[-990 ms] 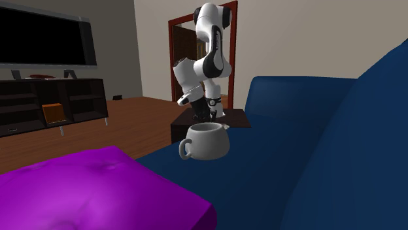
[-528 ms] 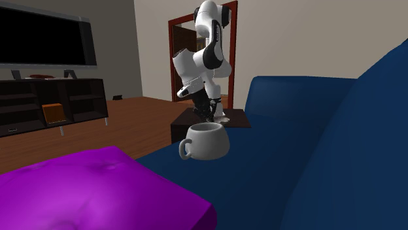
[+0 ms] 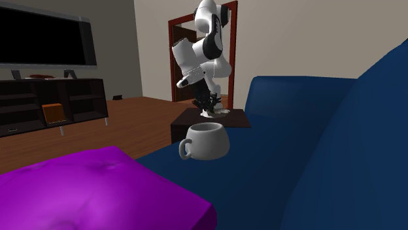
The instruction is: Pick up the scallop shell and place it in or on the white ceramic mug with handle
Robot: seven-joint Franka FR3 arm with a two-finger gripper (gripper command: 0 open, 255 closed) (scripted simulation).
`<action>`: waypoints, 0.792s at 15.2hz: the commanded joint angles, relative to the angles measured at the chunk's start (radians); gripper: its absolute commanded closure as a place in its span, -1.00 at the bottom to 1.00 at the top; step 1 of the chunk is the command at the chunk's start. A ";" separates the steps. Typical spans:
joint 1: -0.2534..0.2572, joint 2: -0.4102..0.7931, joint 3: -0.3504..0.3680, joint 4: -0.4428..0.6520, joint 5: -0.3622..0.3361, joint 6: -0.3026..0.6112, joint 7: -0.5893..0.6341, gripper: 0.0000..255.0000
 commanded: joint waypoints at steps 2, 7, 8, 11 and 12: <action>-0.001 -0.033 -0.002 0.008 -0.025 -0.033 0.028 1.00; -0.004 -0.085 -0.003 0.025 -0.061 -0.090 0.071 1.00; -0.005 -0.095 -0.004 0.029 -0.067 -0.102 0.079 1.00; -0.007 -0.123 -0.003 0.042 -0.085 -0.137 0.102 1.00; -0.008 -0.132 -0.003 0.047 -0.091 -0.149 0.109 1.00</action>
